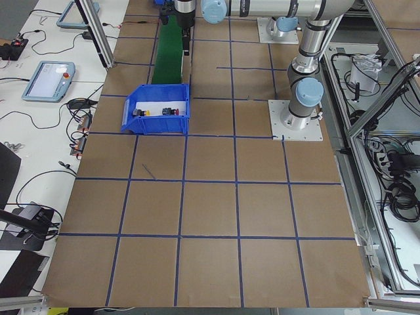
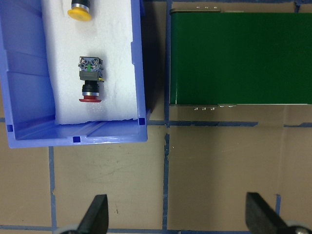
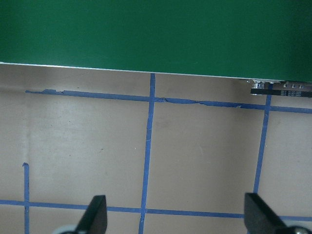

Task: Transport two buttons from left to right
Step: 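Lower the left gripper into the bin and grasp the red-capped button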

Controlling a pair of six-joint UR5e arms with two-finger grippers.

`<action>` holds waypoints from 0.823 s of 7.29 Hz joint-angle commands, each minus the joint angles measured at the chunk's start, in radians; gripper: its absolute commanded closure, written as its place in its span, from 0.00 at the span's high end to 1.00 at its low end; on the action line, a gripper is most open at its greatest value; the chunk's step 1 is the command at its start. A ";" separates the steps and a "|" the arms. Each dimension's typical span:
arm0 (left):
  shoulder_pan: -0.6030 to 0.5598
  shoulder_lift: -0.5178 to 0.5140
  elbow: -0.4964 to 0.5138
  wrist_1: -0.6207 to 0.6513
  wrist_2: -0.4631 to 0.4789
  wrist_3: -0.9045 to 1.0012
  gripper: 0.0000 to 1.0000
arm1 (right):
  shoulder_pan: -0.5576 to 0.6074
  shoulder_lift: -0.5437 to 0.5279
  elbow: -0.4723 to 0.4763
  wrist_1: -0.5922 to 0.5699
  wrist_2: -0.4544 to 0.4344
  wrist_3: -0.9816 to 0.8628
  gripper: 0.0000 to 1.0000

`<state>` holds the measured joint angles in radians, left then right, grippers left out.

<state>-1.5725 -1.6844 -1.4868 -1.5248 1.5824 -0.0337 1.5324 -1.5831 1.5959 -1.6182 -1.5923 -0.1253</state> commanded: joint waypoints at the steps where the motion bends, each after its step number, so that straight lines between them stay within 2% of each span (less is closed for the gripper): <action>1: 0.002 0.000 -0.001 0.000 0.001 0.000 1.00 | 0.000 0.000 0.001 -0.002 0.000 0.000 1.00; 3: 0.008 0.012 0.008 -0.024 0.001 0.011 1.00 | 0.000 0.000 0.001 -0.002 0.000 0.000 1.00; 4: 0.028 0.025 -0.006 -0.041 0.004 0.085 1.00 | 0.000 0.000 0.001 -0.002 0.000 0.000 1.00; 6: 0.182 -0.026 -0.015 -0.015 -0.008 0.207 1.00 | 0.000 0.000 0.001 -0.002 0.000 0.000 1.00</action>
<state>-1.4791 -1.6821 -1.4966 -1.5498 1.5784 0.1121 1.5324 -1.5830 1.5969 -1.6198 -1.5923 -0.1257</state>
